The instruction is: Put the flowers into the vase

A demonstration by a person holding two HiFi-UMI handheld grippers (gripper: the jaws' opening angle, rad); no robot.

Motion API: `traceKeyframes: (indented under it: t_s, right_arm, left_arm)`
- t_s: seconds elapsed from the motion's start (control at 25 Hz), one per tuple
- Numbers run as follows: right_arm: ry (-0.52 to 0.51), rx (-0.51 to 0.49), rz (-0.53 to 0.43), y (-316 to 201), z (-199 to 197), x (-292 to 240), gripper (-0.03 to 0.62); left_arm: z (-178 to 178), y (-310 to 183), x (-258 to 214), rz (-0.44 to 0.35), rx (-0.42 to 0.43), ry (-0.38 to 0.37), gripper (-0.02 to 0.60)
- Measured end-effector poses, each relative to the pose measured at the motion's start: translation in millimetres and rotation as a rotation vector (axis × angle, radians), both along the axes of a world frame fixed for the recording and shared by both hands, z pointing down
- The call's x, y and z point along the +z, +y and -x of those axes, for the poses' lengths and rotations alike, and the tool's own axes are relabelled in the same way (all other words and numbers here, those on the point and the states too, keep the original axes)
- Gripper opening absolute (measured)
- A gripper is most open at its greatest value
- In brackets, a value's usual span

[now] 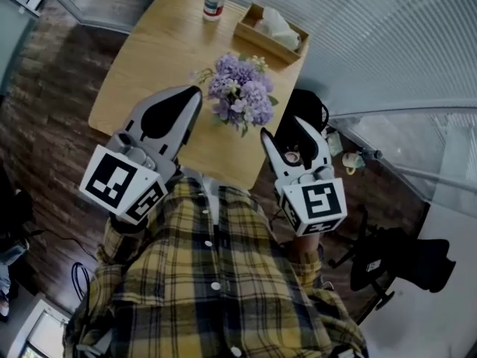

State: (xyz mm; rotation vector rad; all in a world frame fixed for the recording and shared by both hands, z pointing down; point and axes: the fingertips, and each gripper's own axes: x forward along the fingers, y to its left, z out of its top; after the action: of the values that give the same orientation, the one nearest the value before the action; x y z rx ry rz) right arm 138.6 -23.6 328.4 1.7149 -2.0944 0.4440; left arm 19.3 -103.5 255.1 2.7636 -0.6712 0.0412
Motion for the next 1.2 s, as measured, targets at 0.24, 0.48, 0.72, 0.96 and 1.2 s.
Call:
traceKeyframes:
  t_s: [0.24,0.48,0.72,0.96,1.2]
  right_arm:
    - [-0.020,0.029,-0.166,-6.4,-10.4,-52.3,0.087]
    - [-0.088,-0.004,-0.255,-18.1,-1.7,-83.0,0.017]
    - [-0.133,-0.031,-0.270,-32.4,9.2,-92.1,0.012]
    - [-0.176,-0.041,-0.268,-37.4,17.5,-95.4,0.012]
    - [-0.196,-0.054,-0.262,-41.2,22.3,-95.3,0.012]
  left_arm:
    - [-5.8,-0.9,-10.3,-0.019,0.017,0.022,0.008]
    - [-8.8,1.2,-13.1,-0.019,0.034,0.034,0.008]
    - [-14.5,5.3,-12.5,-0.013,0.060,0.042,0.008]
    - [-13.6,6.2,-13.5,-0.012,0.066,0.048,0.008]
    - [-11.1,2.6,-13.6,-0.011,0.061,0.050,0.008]
